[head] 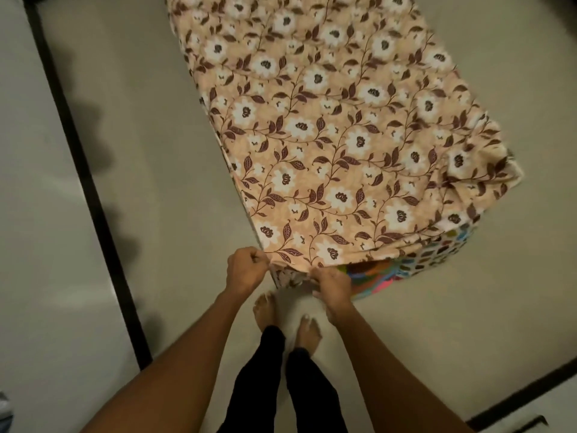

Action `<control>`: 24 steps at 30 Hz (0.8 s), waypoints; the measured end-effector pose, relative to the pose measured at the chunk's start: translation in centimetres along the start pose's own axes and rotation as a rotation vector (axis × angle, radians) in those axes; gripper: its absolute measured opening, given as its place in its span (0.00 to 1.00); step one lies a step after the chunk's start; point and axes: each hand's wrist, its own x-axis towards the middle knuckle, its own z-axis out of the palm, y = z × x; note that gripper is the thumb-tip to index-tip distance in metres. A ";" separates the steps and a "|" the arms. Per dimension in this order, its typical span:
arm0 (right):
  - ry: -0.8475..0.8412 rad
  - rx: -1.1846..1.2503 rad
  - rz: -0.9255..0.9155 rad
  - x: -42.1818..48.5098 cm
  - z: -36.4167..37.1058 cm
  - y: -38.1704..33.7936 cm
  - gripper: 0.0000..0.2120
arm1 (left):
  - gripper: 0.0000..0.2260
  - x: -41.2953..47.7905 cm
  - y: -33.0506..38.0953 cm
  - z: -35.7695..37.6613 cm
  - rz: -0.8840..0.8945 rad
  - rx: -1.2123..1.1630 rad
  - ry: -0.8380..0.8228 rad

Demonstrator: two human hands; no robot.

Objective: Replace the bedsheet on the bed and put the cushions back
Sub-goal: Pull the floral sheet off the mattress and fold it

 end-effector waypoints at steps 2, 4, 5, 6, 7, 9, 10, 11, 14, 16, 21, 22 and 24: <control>-0.043 0.082 -0.028 -1.5 -0.2 -2.4 0.06 | 0.08 -0.9 2.4 -1.4 0.057 -0.053 0.043; -0.053 0.133 -0.085 -3.2 -0.5 -4.9 0.07 | 0.08 -1.8 5.2 -3.0 0.116 -0.117 0.076; -0.044 0.139 -0.109 -3.7 -0.7 -6.0 0.07 | 0.09 -2.0 6.4 -3.7 0.153 -0.140 0.088; -0.032 0.134 -0.131 -4.0 -0.8 -7.0 0.06 | 0.09 -2.1 7.6 -4.2 0.182 -0.150 0.088; -0.019 0.132 -0.146 -4.2 -0.9 -7.9 0.06 | 0.09 -1.9 8.6 -4.6 0.208 -0.154 0.084; 0.013 0.161 -0.160 -4.2 -1.1 -9.6 0.06 | 0.10 -1.3 10.7 -5.0 0.240 -0.143 0.062; 0.034 0.178 -0.168 -4.1 -1.2 -10.4 0.05 | 0.10 -0.8 11.6 -5.2 0.251 -0.135 0.051; 0.053 0.192 -0.178 -4.0 -1.4 -11.3 0.05 | 0.10 -0.3 12.6 -5.2 0.267 -0.125 0.045; 0.051 0.233 -0.219 -3.2 -1.7 -13.4 0.07 | 0.10 0.9 14.9 -5.1 0.303 -0.129 0.032; 0.038 0.285 -0.229 -2.8 -1.7 -14.6 0.08 | 0.13 1.6 15.8 -5.0 0.326 -0.158 0.039; 0.039 0.355 -0.235 -2.5 -1.7 -16.9 0.05 | 0.11 2.4 17.1 -4.9 0.371 -0.227 0.127; 0.039 0.358 -0.235 -2.5 -1.7 -17.1 0.05 | 0.10 2.4 17.3 -5.0 0.367 -0.235 0.136; 0.041 0.353 -0.231 -2.4 -1.5 -17.3 0.06 | 0.10 2.7 17.5 -5.1 0.356 -0.227 0.132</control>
